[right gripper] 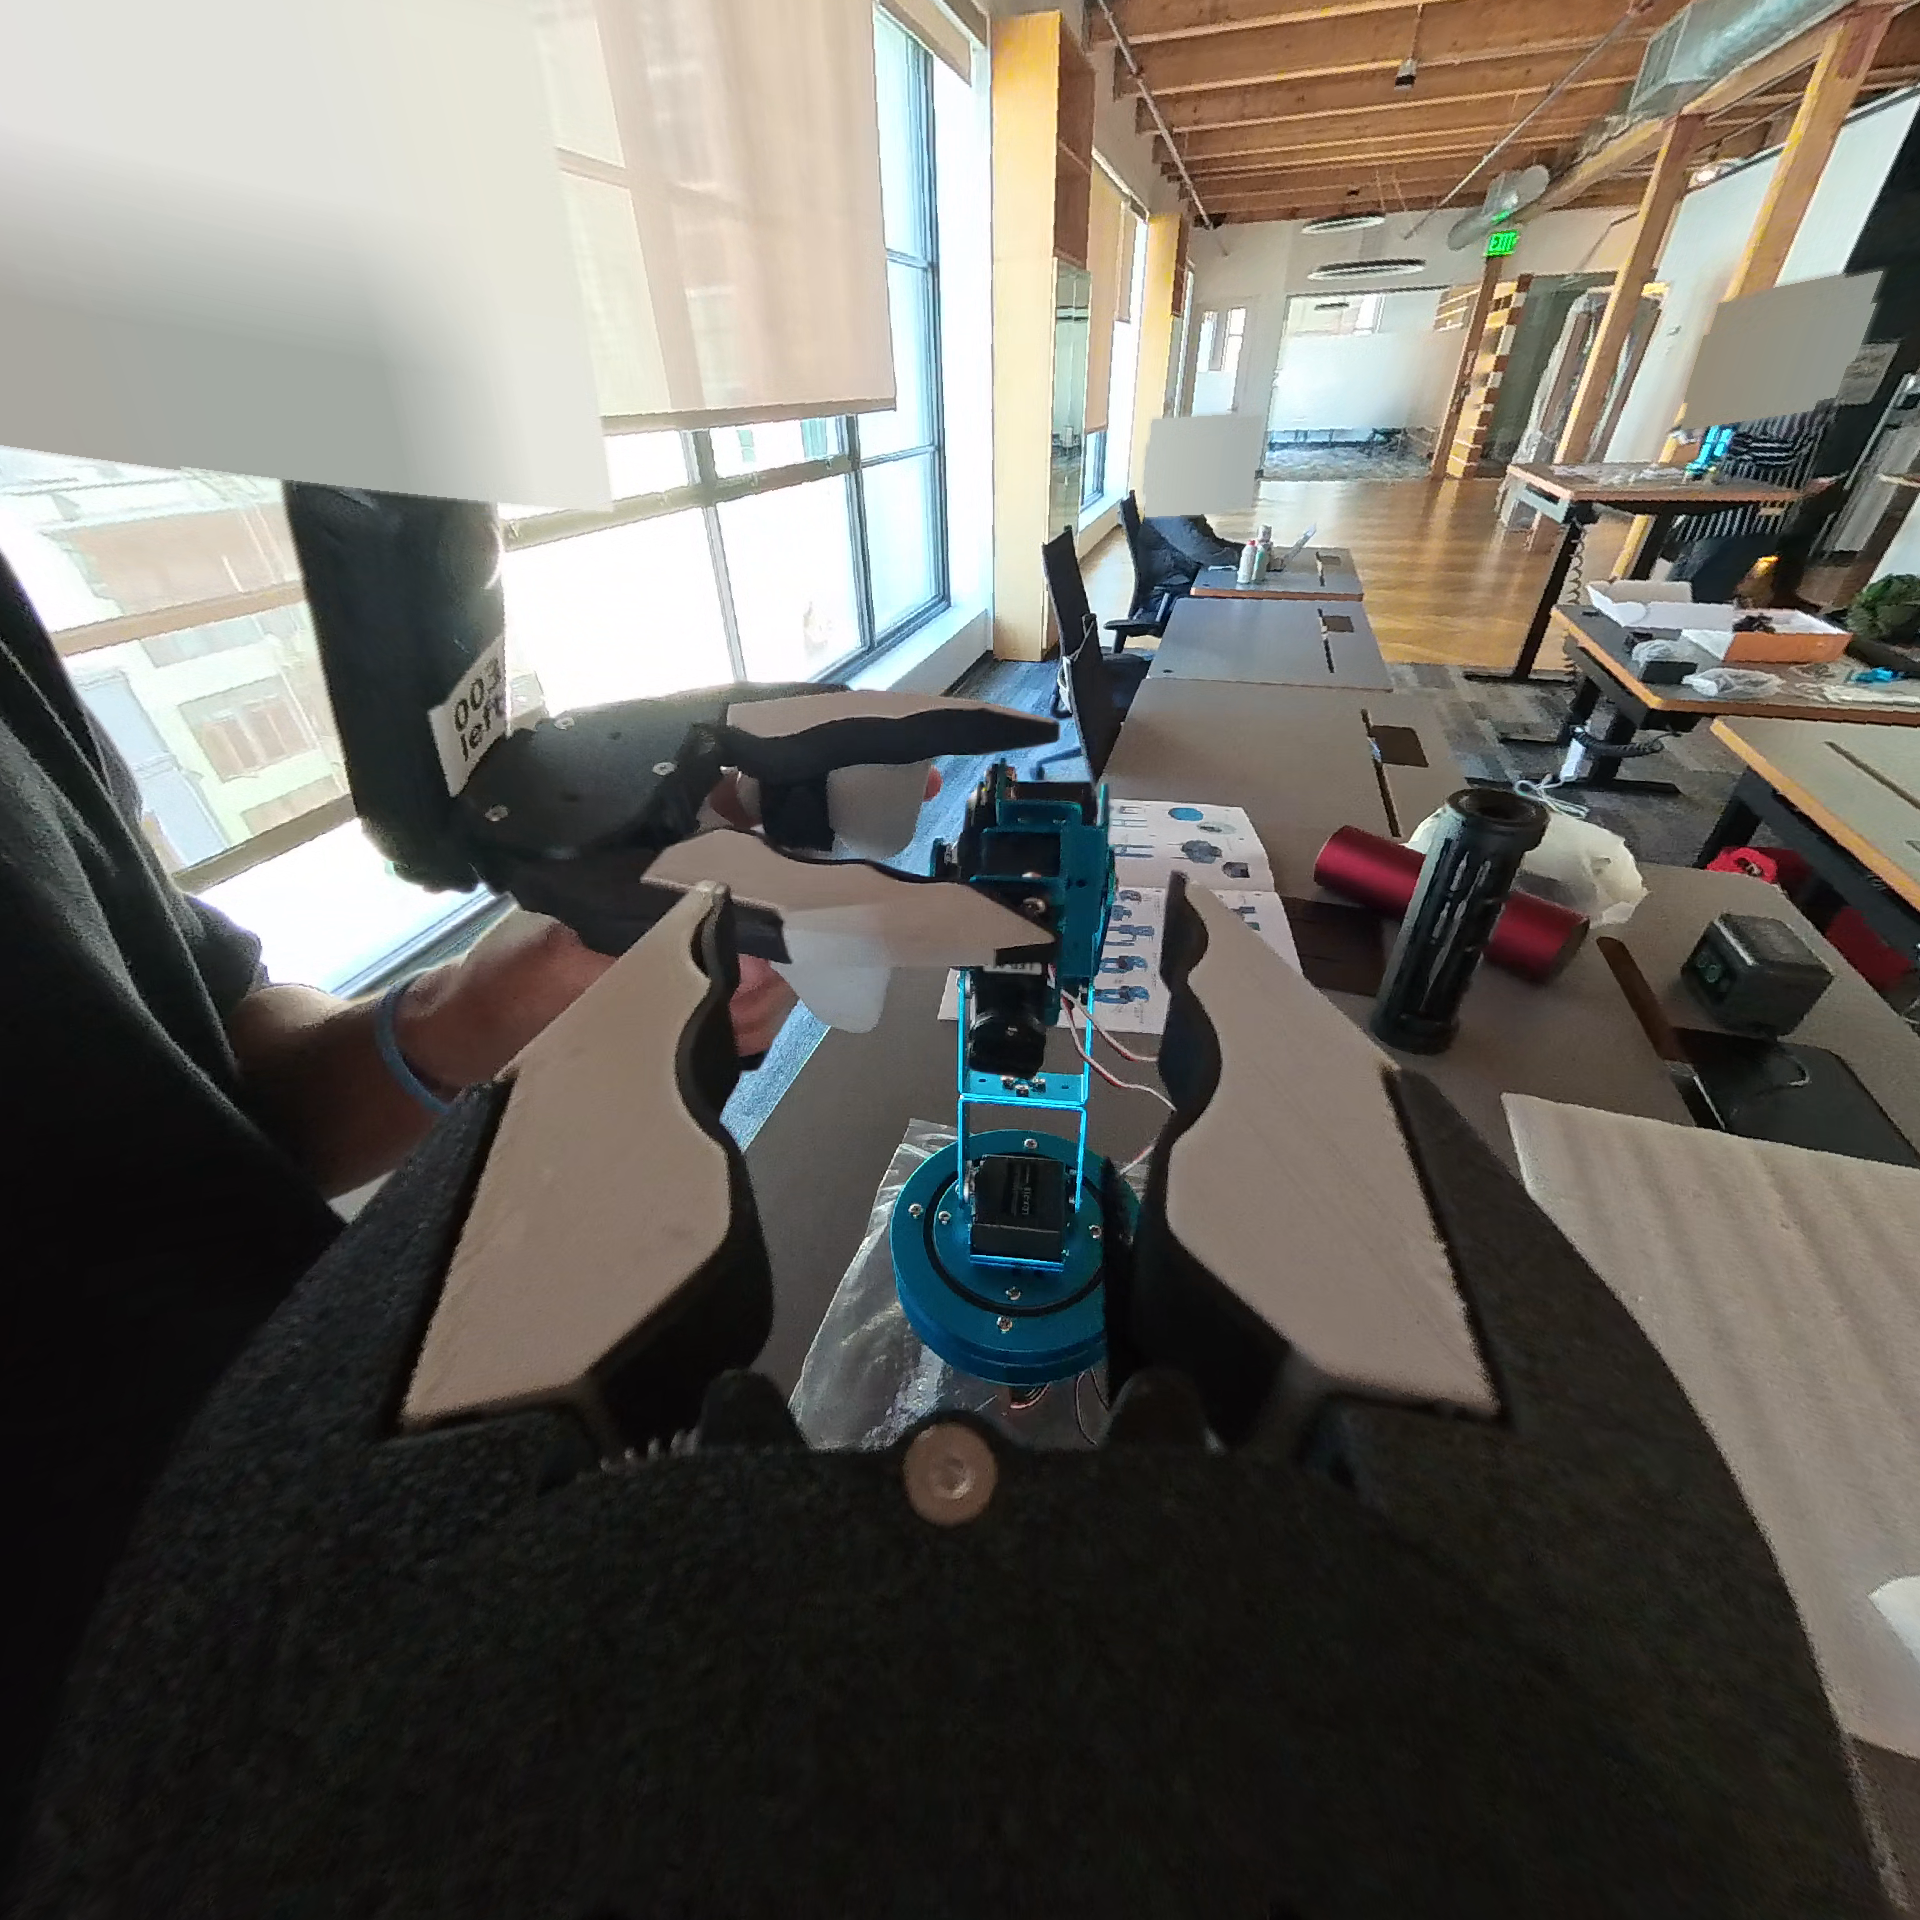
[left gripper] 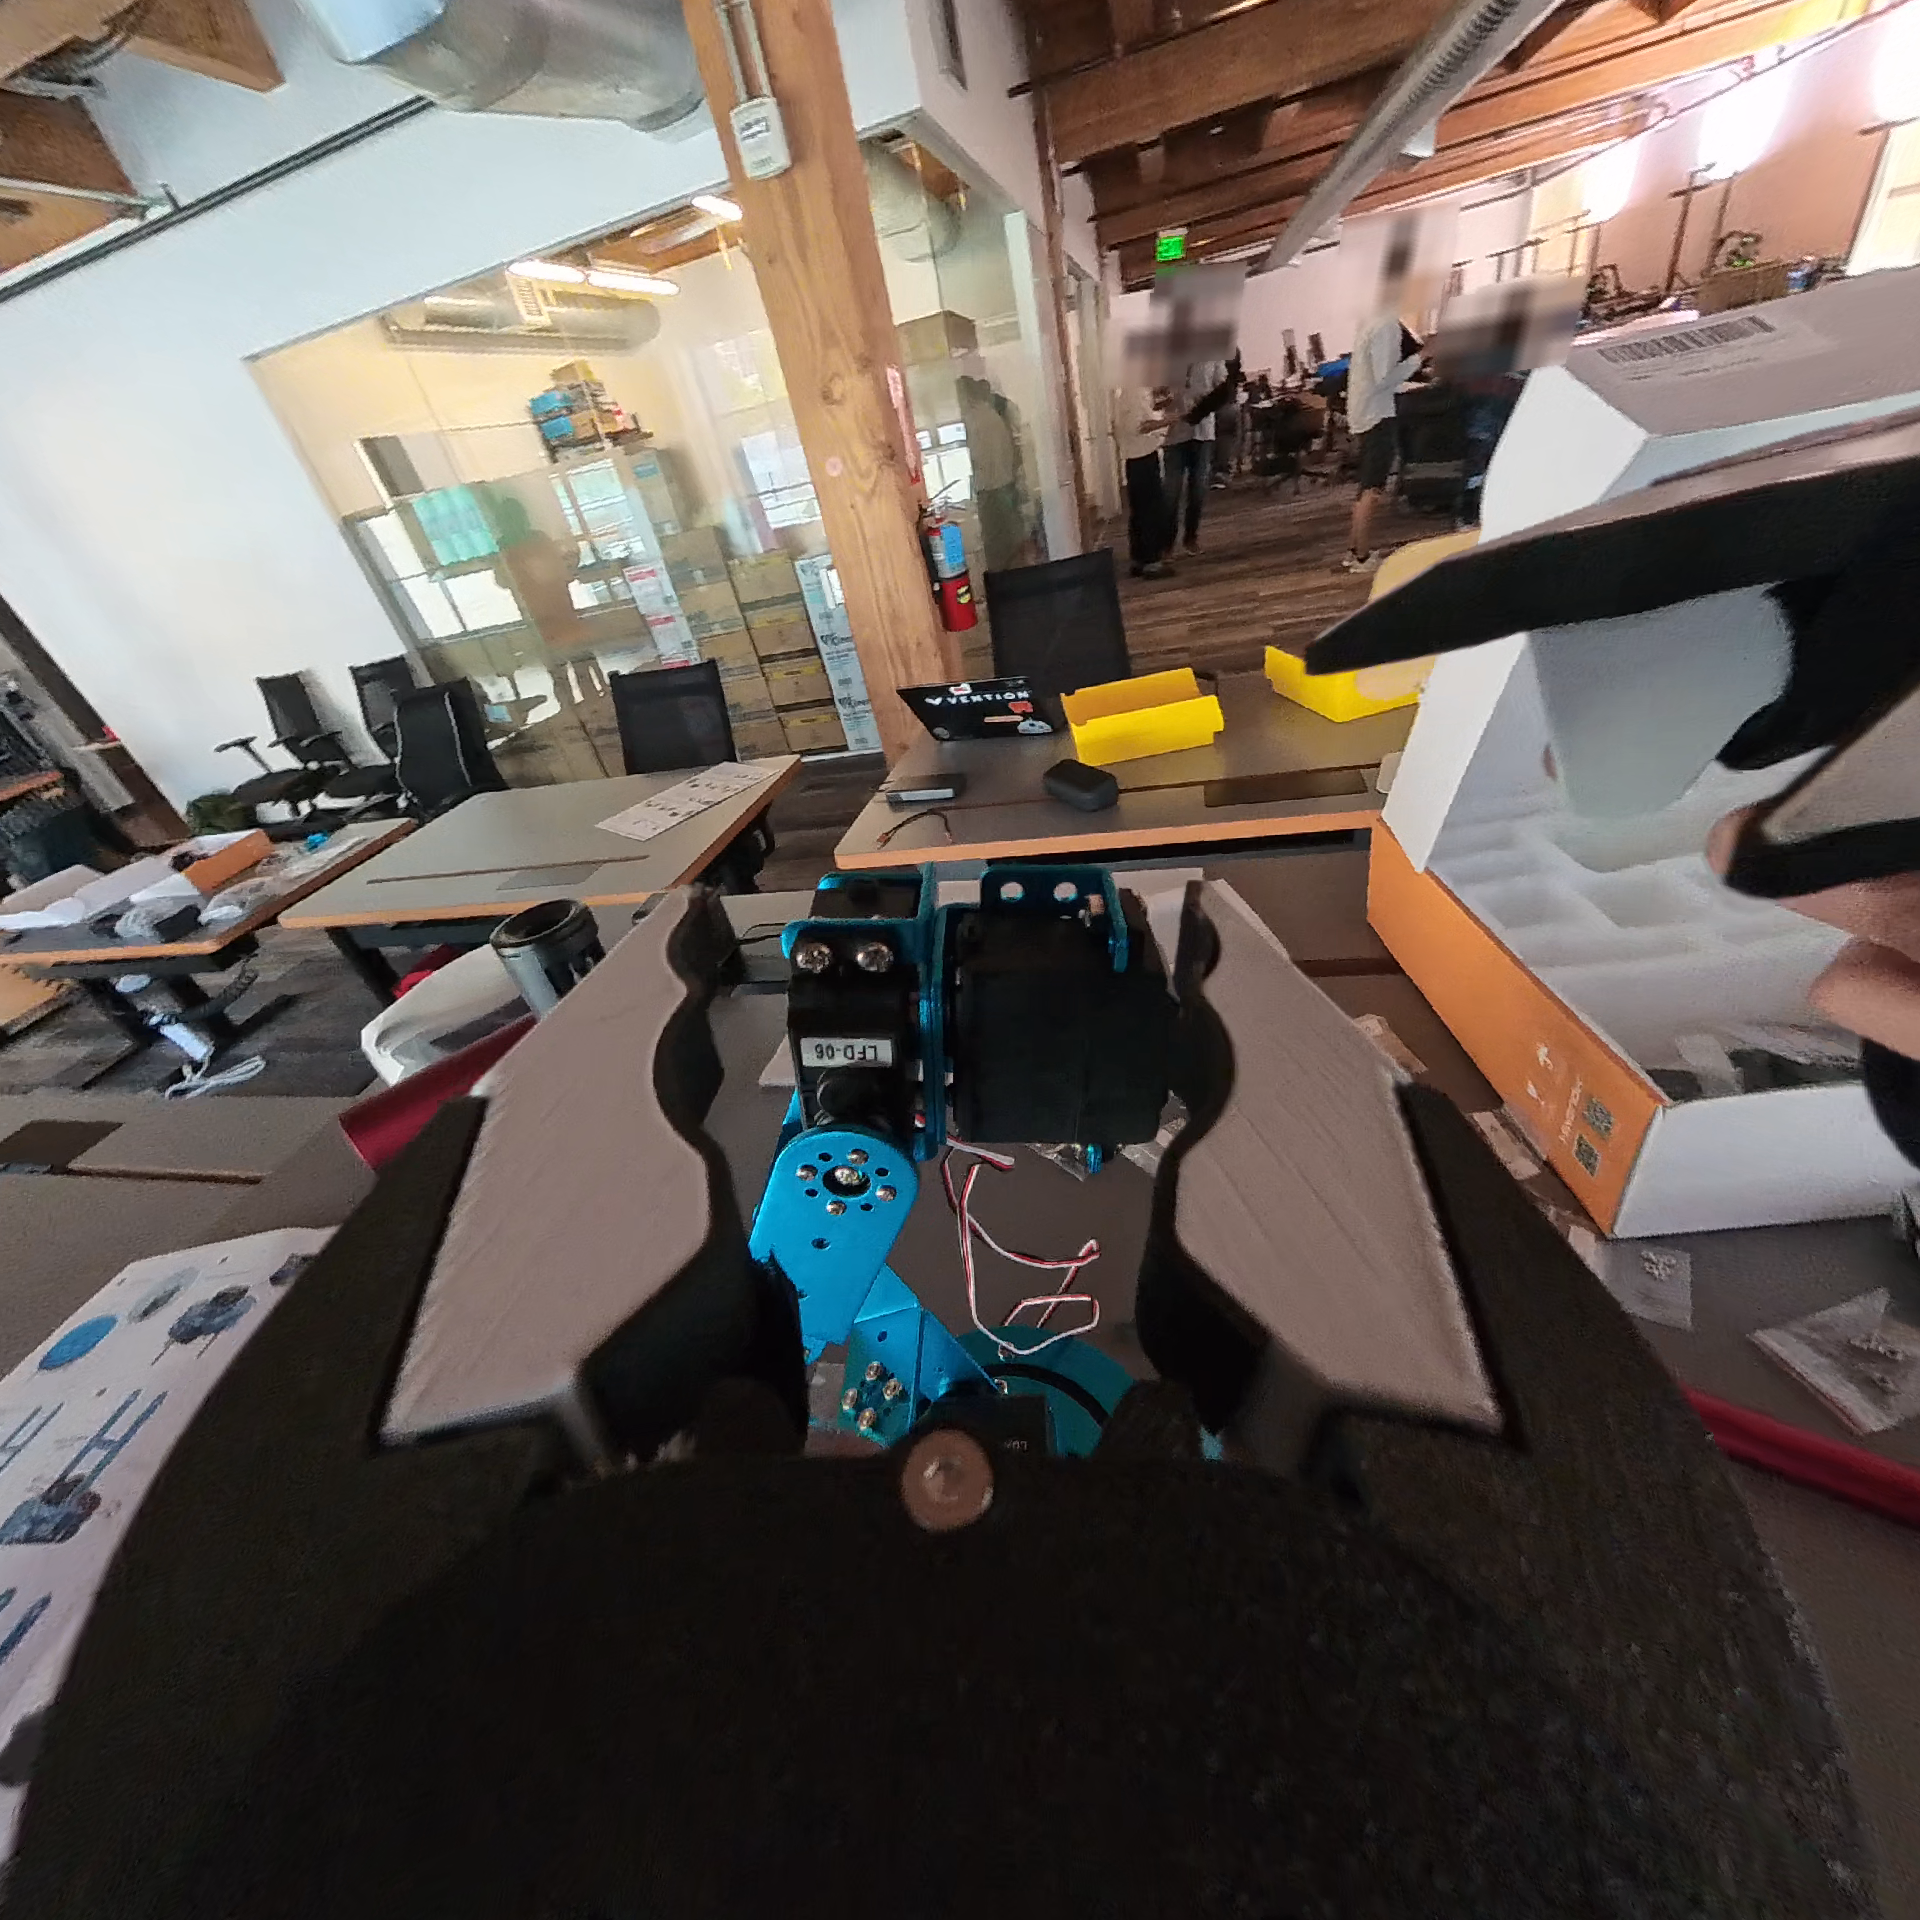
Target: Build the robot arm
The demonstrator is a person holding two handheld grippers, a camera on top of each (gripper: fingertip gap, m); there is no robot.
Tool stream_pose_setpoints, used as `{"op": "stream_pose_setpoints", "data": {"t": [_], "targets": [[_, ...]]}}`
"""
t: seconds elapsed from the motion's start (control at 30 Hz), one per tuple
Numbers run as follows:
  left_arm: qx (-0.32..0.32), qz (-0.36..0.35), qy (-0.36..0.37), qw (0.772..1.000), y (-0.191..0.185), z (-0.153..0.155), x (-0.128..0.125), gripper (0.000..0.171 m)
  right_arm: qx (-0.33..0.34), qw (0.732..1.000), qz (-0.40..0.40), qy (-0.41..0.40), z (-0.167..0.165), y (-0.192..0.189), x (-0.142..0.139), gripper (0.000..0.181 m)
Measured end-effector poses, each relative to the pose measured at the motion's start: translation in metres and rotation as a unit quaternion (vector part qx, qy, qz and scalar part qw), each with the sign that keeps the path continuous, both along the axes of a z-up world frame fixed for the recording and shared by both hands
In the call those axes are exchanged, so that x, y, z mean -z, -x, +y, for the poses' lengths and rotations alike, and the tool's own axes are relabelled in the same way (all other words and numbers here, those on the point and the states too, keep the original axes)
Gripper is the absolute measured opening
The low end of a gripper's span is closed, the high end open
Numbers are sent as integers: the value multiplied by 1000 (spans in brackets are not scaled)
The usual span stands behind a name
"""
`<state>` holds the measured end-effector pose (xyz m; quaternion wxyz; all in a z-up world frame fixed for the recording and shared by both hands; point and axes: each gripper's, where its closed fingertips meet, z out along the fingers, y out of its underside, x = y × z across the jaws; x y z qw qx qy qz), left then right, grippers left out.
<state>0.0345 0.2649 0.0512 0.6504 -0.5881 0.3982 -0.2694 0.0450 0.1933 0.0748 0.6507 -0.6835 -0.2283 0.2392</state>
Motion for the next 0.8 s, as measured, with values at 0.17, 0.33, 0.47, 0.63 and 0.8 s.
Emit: {"op": "stream_pose_setpoints", "data": {"t": [0.17, 0.33, 0.47, 0.63, 0.8], "targets": [[-13, -21, 24, 999, 3, 3, 2, 79, -10, 1000, -29, 8, 3, 6, 4, 79], [0, -23, 21, 1000, -1, -1, 3, 69, -33, 994, -96, 38, 9, 18, 16, 72], [8, -25, 27, 999, 1, -1, 3, 69, -94, 980, -156, 83, 13, 20, 12, 56], [6, -29, 21, 999, 1, -1, 3, 68, -181, 937, -242, 177, 22, 21, 13, 70], [2, -35, 20, 999, 2, 0, 2, 68, -221, 889, -347, 199, 17, 31, 25, 78]]}}
